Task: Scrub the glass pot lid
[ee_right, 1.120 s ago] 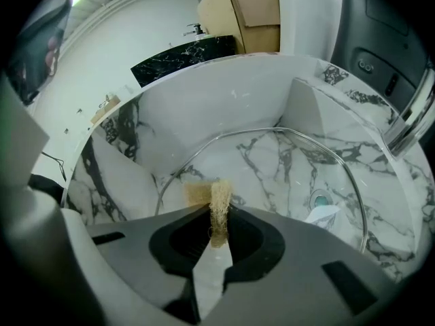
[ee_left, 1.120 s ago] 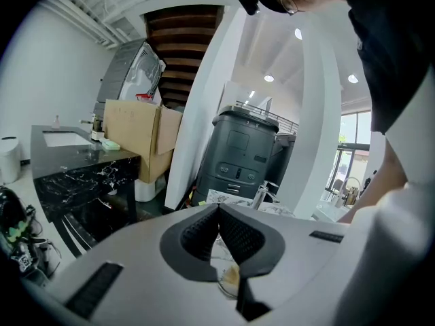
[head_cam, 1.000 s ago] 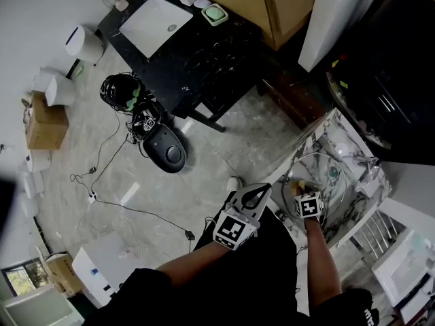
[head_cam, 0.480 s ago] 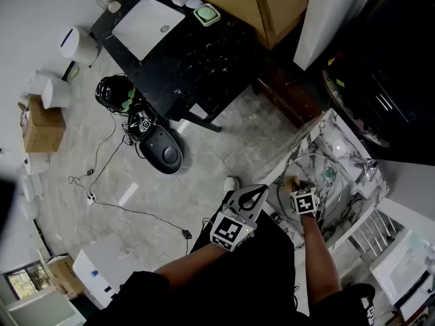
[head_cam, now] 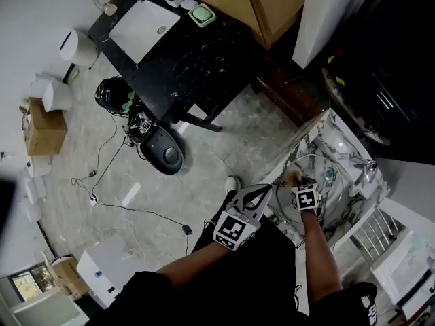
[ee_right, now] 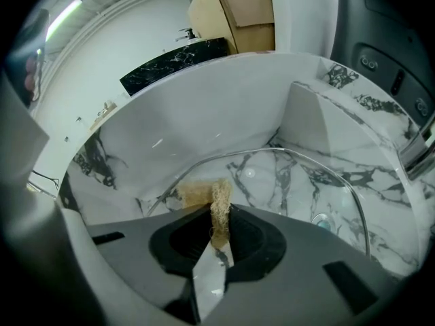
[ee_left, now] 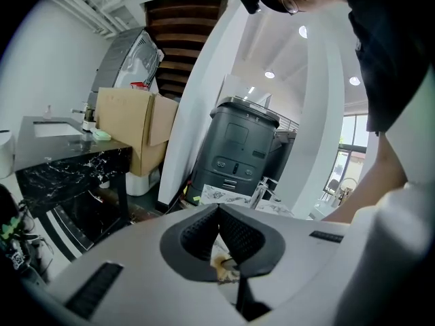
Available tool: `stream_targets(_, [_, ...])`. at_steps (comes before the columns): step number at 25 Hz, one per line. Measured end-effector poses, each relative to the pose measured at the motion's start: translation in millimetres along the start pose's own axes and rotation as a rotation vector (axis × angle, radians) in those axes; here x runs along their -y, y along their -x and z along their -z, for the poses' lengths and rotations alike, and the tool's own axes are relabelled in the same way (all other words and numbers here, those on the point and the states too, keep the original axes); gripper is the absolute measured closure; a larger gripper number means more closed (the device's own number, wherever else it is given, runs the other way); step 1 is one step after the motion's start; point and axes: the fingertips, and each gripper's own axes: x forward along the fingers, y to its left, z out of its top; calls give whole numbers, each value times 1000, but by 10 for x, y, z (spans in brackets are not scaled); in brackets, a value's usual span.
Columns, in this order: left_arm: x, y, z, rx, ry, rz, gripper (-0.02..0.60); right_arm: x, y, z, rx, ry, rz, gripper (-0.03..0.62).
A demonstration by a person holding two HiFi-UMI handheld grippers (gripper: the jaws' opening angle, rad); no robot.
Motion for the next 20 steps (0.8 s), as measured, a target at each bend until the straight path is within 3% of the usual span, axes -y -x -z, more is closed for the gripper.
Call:
stream_targets(15, [19, -144, -20, -20, -10, 8, 566, 347, -34, -26, 30, -73, 35, 531])
stream_targets(20, [38, -168, 2, -35, -2, 16, 565, 610, 39, -20, 70, -85, 128, 531])
